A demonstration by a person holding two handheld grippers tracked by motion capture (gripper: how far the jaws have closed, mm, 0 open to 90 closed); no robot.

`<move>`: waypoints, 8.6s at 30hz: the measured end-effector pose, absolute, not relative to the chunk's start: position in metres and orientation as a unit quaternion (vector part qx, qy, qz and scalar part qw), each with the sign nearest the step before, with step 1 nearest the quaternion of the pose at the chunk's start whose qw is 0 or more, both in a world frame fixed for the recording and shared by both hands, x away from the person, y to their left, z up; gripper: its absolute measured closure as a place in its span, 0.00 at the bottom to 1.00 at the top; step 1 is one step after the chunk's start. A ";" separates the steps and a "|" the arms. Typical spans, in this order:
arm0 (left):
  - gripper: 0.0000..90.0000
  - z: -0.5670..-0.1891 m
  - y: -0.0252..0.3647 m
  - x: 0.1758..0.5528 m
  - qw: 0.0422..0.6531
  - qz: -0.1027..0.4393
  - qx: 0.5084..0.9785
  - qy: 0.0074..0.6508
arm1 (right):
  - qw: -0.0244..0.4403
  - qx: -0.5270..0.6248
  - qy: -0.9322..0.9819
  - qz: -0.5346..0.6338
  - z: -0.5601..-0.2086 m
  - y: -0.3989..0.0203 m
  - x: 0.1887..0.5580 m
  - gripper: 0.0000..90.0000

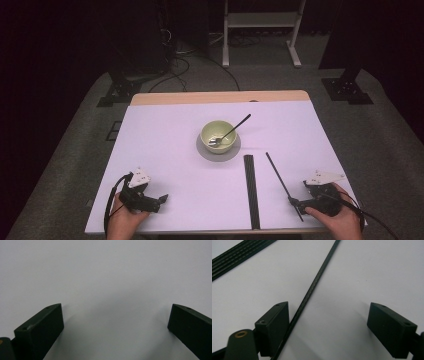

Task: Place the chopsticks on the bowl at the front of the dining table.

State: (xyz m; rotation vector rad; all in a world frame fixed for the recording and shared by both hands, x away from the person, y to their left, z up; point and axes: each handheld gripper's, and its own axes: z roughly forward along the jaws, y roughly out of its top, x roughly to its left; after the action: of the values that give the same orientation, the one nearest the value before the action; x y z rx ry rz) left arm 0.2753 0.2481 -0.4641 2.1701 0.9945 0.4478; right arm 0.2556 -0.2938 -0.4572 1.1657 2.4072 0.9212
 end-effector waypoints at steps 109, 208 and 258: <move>0.00 -0.464 0.248 0.275 0.348 0.172 0.838 0.384 | 0.160 0.434 0.807 0.367 -0.434 -0.311 0.303 0.46; 0.00 -0.464 0.248 0.276 0.348 0.172 0.838 0.384 | 0.141 0.435 0.822 0.340 -0.442 -0.291 0.331 0.96; 0.00 -0.464 0.248 0.276 0.349 0.172 0.838 0.384 | 0.134 0.415 0.818 0.375 -0.406 -0.266 0.336 0.96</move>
State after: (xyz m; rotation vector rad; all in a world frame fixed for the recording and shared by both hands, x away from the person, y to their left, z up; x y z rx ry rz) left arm 0.2755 0.2482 -0.4640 2.1711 0.9954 0.4452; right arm 0.3362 -0.2661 -0.4064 1.2039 2.3711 1.0871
